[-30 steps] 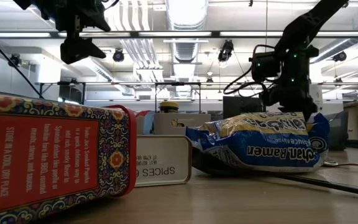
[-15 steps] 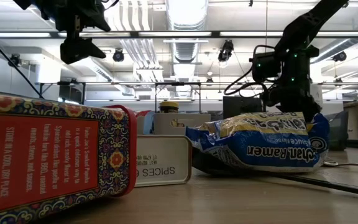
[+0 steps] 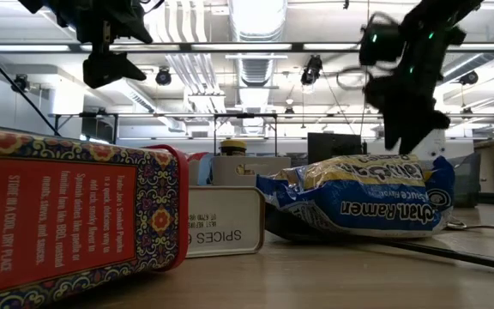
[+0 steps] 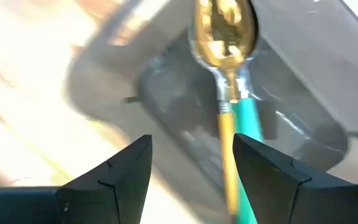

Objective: Pick & Place Food Item
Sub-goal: Put the orange seasoning pack into the right gray bin

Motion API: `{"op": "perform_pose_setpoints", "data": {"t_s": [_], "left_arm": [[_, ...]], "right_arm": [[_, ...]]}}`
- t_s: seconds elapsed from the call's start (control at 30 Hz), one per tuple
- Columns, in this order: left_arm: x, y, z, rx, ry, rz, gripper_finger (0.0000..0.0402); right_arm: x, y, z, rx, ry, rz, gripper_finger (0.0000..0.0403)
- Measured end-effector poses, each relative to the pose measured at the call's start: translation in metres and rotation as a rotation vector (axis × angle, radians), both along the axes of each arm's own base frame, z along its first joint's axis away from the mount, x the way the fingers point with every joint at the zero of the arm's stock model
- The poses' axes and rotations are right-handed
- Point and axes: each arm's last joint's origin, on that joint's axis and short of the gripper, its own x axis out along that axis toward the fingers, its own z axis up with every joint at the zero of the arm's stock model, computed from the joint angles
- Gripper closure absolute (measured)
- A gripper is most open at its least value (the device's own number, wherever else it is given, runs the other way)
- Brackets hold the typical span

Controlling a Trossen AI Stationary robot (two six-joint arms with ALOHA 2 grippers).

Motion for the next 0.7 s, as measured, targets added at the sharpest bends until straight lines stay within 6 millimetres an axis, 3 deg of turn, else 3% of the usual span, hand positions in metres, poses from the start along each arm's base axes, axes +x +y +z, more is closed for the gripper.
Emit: {"op": "perform_pose_setpoints", "data": {"t_s": [0.3,0.43,0.7], "left_arm": [[-0.001,0.0,-0.001,0.002,0.009,0.0,0.011],[-0.002,0.002,-0.006,-0.027,0.074,0.131,0.011],[0.019,0.006,-0.031,-0.162,0.228,0.292,0.0114]], "right_arm": [[0.02,0.068,0.03,-0.043,-0.115,0.032,0.0181],[0.032,0.097,0.038,-0.118,-0.141,0.017,0.0181],[0.062,0.13,0.036,-0.161,-0.129,-0.02,0.0181]]}}
